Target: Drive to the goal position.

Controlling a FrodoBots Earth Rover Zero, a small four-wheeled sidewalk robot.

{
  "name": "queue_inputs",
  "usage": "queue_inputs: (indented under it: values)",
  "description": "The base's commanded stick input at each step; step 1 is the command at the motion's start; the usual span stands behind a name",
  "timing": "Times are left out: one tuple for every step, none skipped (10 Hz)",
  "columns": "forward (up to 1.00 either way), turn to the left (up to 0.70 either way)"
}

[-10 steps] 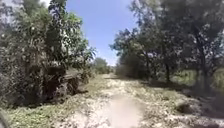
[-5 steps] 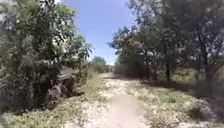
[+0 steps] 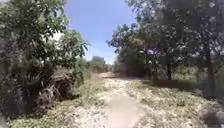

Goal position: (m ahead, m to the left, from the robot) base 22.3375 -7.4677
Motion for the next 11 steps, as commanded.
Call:
queue_inputs:
  values:
    - [0.5,0.0]
    - [0.5,0.0]
    - [0.5,0.0]
    - [0.5,0.0]
    - [0.5,0.0]
    - [0.5,0.0]
    - [0.5,0.0]
    - [0.5,0.0]
    - [0.5,0.0]
    - [0.5,0.0]
    - [0.5,0.0]
